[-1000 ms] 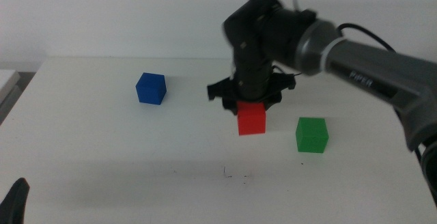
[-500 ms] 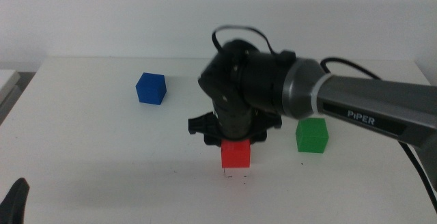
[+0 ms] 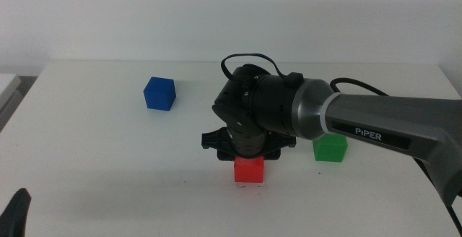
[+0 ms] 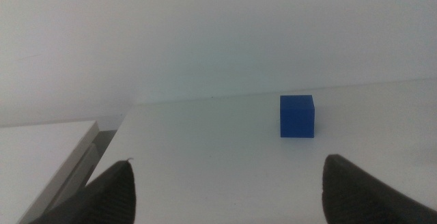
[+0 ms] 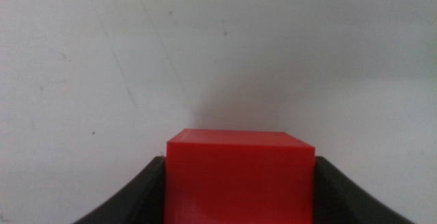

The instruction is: Stack red cubes first, then green, then blue cubes in a specific spot.

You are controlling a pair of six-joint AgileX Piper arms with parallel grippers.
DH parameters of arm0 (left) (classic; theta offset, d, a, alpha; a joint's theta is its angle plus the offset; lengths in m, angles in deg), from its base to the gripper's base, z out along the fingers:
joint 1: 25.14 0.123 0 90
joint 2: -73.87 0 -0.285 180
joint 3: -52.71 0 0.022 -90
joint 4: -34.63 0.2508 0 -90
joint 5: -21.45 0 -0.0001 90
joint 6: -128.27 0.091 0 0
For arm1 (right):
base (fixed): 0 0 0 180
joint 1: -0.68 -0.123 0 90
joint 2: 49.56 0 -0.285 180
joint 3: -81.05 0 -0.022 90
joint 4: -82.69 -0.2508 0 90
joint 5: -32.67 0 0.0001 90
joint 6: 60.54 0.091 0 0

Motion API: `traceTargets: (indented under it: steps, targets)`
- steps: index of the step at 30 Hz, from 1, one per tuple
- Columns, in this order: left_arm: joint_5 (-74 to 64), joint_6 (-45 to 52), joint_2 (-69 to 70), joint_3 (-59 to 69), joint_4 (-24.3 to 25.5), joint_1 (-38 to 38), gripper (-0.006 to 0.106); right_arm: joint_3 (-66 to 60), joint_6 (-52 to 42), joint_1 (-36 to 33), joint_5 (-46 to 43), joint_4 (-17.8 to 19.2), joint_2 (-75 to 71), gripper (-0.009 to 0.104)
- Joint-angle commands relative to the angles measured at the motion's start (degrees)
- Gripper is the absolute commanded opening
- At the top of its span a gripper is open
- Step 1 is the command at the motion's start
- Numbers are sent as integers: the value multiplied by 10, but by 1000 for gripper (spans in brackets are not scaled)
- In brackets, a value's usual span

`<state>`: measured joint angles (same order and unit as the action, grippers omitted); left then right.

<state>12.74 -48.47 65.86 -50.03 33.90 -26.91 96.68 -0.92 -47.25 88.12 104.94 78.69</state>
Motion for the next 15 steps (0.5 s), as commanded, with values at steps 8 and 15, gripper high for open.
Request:
traceTargets:
  steps: [8, 15]
  targets:
    - [8, -1, 2, 0, -1, 0, 94, -2, 9, 6, 3, 12, 16, 8]
    - [8, -1, 2, 0, -1, 0, 94, -2, 16, 6, 17, 12, 16, 54]
